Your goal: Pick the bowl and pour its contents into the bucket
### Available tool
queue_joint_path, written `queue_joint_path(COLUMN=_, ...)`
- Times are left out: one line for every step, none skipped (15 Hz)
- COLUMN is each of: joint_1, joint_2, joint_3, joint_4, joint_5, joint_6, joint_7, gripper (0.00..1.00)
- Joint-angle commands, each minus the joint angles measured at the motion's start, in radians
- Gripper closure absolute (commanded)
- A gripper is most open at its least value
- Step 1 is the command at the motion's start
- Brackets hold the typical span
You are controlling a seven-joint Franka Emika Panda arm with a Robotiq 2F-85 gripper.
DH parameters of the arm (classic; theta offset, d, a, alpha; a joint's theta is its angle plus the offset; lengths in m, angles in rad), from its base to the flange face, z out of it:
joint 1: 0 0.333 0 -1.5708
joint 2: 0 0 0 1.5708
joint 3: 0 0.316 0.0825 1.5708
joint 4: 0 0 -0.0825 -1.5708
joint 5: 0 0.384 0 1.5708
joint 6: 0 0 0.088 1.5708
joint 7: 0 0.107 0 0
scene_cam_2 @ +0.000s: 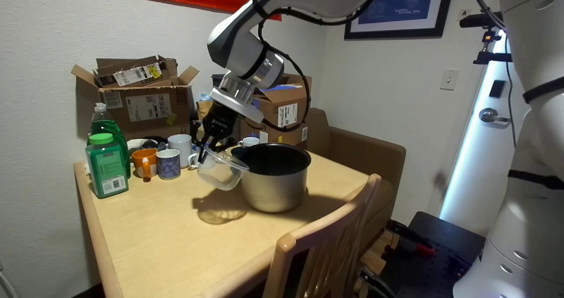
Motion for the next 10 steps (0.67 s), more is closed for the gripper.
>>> queue_joint_path(joint_1=-0.016, joint_2=-0.026, joint_3=0.023, joint_4=-0.001, joint_5=-0.026, joint_6=0.039, joint_7=0.028, gripper=0.98)
queue_joint_path(joint_1=-0.02, joint_2=-0.03, joint_3=0.025, joint_4=0.002, joint_5=-0.025, joint_6=0.046, joint_7=0.028, gripper=0.98)
queue_joint_path(joint_1=-0.024, joint_2=-0.035, joint_3=0.024, joint_4=0.007, joint_5=-0.025, joint_6=0.049, joint_7=0.027, gripper=0.98)
queue_joint_path(joint_1=-0.025, joint_2=-0.038, joint_3=0.024, joint_4=0.01, joint_5=-0.025, joint_6=0.053, joint_7=0.031, gripper=0.98)
queue_joint_path(joint_1=-0.025, joint_2=-0.039, joint_3=0.026, joint_4=-0.003, joint_5=-0.023, joint_6=0.069, joint_7=0.02, gripper=0.98)
queue_joint_path(joint_1=-0.021, joint_2=-0.037, joint_3=0.028, joint_4=-0.008, joint_5=-0.027, joint_6=0.076, joint_7=0.021, gripper=0.98)
queue_joint_path(joint_1=-0.015, joint_2=-0.032, joint_3=0.03, joint_4=-0.009, joint_5=-0.034, joint_6=0.081, joint_7=0.026, gripper=0.98)
queue_joint_path(joint_1=-0.009, joint_2=-0.026, joint_3=0.032, joint_4=-0.011, joint_5=-0.044, joint_6=0.086, joint_7=0.03, gripper=0.98)
queue_joint_path(joint_1=-0.003, joint_2=-0.021, joint_3=0.033, joint_4=-0.013, joint_5=-0.055, joint_6=0.089, joint_7=0.037, gripper=0.98)
queue_joint_path(joint_1=0.004, joint_2=-0.015, joint_3=0.036, joint_4=-0.016, joint_5=-0.071, joint_6=0.092, joint_7=0.043, gripper=0.98)
